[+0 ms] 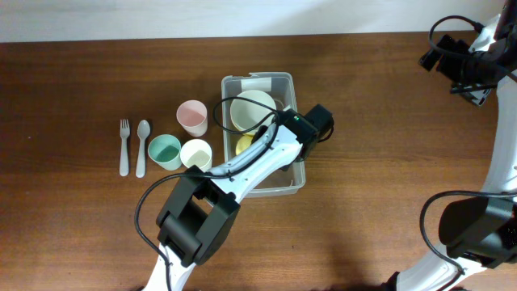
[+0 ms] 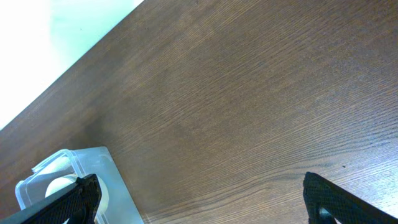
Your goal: Pack container
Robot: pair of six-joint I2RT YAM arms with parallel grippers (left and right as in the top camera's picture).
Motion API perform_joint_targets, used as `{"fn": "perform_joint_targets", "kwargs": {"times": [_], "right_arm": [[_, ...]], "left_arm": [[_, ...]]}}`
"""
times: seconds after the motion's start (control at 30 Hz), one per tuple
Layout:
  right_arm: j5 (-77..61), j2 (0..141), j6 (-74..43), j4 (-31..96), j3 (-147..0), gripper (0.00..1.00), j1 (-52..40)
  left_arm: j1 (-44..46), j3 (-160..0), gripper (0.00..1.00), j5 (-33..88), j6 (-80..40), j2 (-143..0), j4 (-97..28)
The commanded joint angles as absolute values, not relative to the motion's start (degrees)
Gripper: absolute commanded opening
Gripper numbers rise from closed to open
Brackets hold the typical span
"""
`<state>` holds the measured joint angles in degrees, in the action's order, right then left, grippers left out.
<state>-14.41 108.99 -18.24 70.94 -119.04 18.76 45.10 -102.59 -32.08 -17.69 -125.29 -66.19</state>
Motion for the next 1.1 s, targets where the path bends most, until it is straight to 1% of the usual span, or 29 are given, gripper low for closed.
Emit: {"fn": "perform_joint_targets", "kwargs": {"times": [0.0, 0.03, 0.2, 0.47, 0.53, 0.67, 0.8, 0.93, 0.97, 1.07], "right_arm": [[-14.31, 109.12, -18.52, 70.98, -119.15, 0.99, 18.76], [-14.33, 109.12, -18.52, 70.98, -119.15, 0.99, 18.76], [-14.31, 109.12, -18.52, 70.98, -119.15, 0.99, 18.76], [-14.31, 109.12, -18.52, 70.98, -119.15, 0.99, 18.76], [-14.31, 109.12, -18.52, 70.98, -119.15, 0.99, 18.76], [-14.31, 109.12, -18.52, 70.98, -119.15, 0.99, 18.76], [-14.33, 109.12, -18.52, 70.98, -119.15, 0.99, 18.76], [-14.31, 109.12, -18.52, 70.98, -119.15, 0.99, 18.76], [-14.31, 109.12, -18.52, 70.98, -119.15, 0.99, 18.76], [-14.31, 109.12, -18.52, 70.98, -119.15, 0.99, 18.76]], "left_arm": [[44.82, -101.97, 0.33, -35.11, -18.41, -125.69, -66.41], [44.82, -101.97, 0.33, -35.73, -18.44, -125.69, -66.61], [44.82, -101.97, 0.2, -37.34, -18.46, -125.69, -68.16], [44.82, -101.97, 0.08, -39.09, -18.44, -125.69, -68.58], [44.82, -102.0, 0.02, -39.13, -18.44, -125.69, -68.58], [44.84, -102.45, 0.02, -39.92, -18.44, -125.67, -69.23], [44.88, -105.62, 0.01, -39.4, -18.76, -125.67, -73.38], [44.77, -110.41, 0.01, -32.99, -18.83, -125.64, -76.75], [44.66, -112.77, 0.01, -29.41, -18.81, -125.64, -77.76], [44.49, -116.86, 0.01, -23.57, -18.83, -125.64, -79.02]]}}
